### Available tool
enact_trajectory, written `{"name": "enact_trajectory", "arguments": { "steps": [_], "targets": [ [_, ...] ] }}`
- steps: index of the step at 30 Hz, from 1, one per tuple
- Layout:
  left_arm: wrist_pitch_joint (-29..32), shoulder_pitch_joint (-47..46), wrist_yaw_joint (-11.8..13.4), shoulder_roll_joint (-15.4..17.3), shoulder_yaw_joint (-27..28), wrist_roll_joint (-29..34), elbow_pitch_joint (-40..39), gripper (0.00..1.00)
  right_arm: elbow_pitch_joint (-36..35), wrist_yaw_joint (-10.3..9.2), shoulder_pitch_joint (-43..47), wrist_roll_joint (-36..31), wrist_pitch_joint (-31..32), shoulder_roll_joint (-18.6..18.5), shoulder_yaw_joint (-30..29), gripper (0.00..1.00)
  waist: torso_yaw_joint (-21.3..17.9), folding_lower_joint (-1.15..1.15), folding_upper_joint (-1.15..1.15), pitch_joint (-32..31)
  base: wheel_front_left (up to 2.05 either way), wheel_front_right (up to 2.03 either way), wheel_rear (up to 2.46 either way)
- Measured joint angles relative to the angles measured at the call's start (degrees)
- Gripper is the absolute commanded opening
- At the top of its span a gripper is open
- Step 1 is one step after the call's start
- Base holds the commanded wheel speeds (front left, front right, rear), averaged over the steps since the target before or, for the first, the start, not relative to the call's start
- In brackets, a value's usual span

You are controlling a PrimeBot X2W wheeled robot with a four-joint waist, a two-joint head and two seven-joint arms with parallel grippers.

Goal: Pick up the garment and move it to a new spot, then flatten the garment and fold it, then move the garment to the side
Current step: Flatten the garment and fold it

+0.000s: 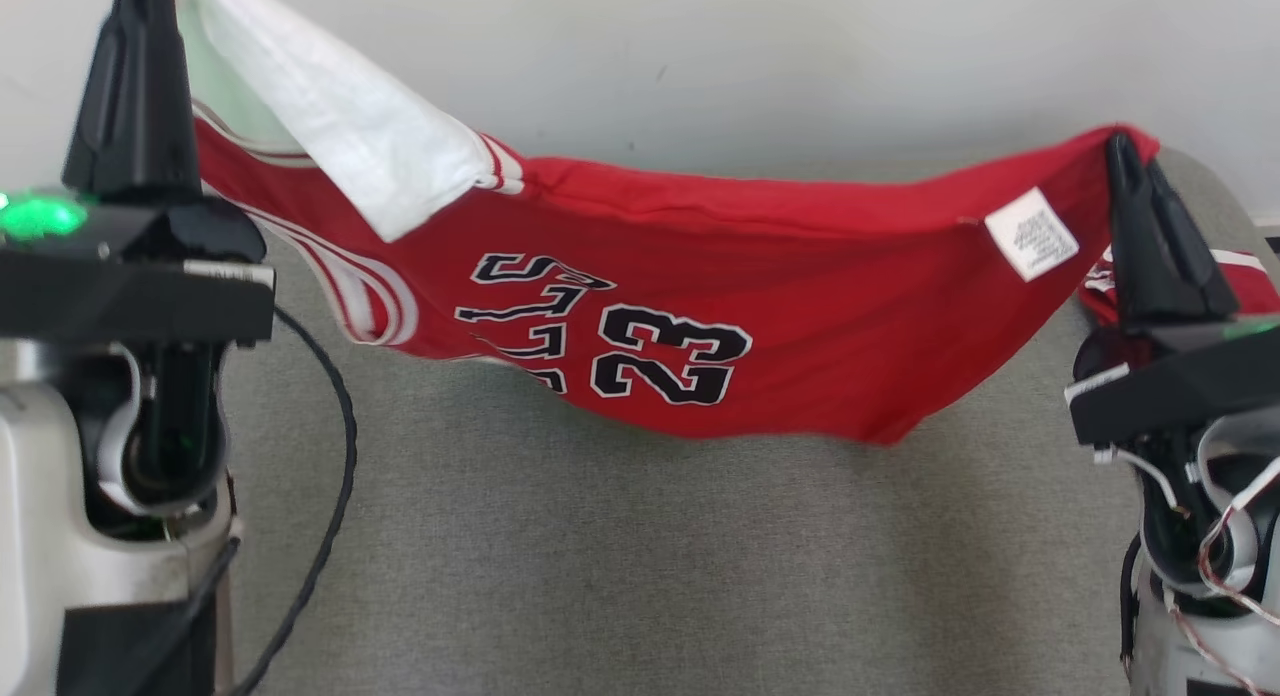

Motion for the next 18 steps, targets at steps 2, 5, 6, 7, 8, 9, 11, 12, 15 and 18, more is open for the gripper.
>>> {"name": "enact_trajectory", "arguments": {
  "steps": [2, 5, 6, 7, 8, 9, 11, 12, 15, 18],
  "targets": [
    [0.86, -2.6, -0.04, 0.56, -0.49, 0.01, 0.08, 0.0, 0.03, 0.0, -2.33, 0.01, 0.31, -0.21, 0.33, 0.0, -0.49, 0.0, 0.0, -0.19, 0.0, 0.0, 0.0],
    [1.77, -6.25, -0.03, 0.86, -0.66, -0.31, 1.27, 0.0, 0.49, 0.0, -5.87, -0.08, 0.51, -1.76, 0.46, 0.0, -1.18, 0.0, 0.0, -0.3, 0.0, 0.0, 0.0],
    [1.97, -7.37, 0.04, 0.97, -0.52, -0.47, 2.0, 0.0, 0.91, 0.0, -7.03, -0.02, 0.51, -1.97, 0.48, 0.0, -1.4, 0.0, 0.0, -0.29, 0.0, 0.0, 0.0],
    [1.98, -8.4, 0.13, 1.07, -0.27, -0.48, 2.64, 0.0, 1.52, 0.0, -8.08, 0.12, 0.49, -2.16, 0.43, 0.0, -1.62, 0.0, 0.0, -0.23, 0.0, 0.0, 0.0],
    [1.68, -9.47, 0.31, 1.23, -0.05, -0.47, 3.31, 0.0, 2.34, 0.0, -9.19, 0.25, 0.46, -2.41, 0.54, 0.0, -1.84, 0.0, 0.0, -0.13, 0.0, 0.0, 0.0],
    [1.57, -10.42, 0.38, 1.45, 0.1, -0.45, 4.16, 0.0, 3.15, -0.01, -10.27, 0.46, 0.49, -2.83, 0.93, 0.0, -2.06, 0.0, 0.0, 0.0, 0.0, 0.0, 0.0],
    [0.75, -12.0, 0.57, 1.53, 0.97, -0.54, 5.46, 0.0, 4.05, 0.0, -12.31, 0.99, 0.01, -3.33, 1.81, 0.0, -2.48, 0.0, 0.0, 0.38, 0.0, 0.0, 0.0],
    [0.16, -12.76, 0.7, 1.29, 1.67, -1.03, 5.78, 0.0, 4.25, 0.0, -13.64, 1.75, -0.98, -3.16, 1.48, 0.0, -2.68, 0.0, 0.0, 0.6, 0.0, 0.0, 0.0],
    [-0.99, -15.11, 1.0, 0.59, 3.01, -3.26, 5.72, 0.0, 4.93, 0.0, -17.11, 1.91, -3.55, -3.26, 0.53, 0.0, -3.21, 0.0, 0.0, 1.19, 0.0, 0.0, 0.0],
    [-1.88, -15.51, 1.04, 0.49, 2.85, -2.92, 6.25, 0.0, 6.86, 0.0, -16.91, 1.44, -4.69, -3.43, 0.33, 0.0, -3.34, 0.0, 0.0, 1.89, 0.0, 0.0, 0.0]
  ]
}}
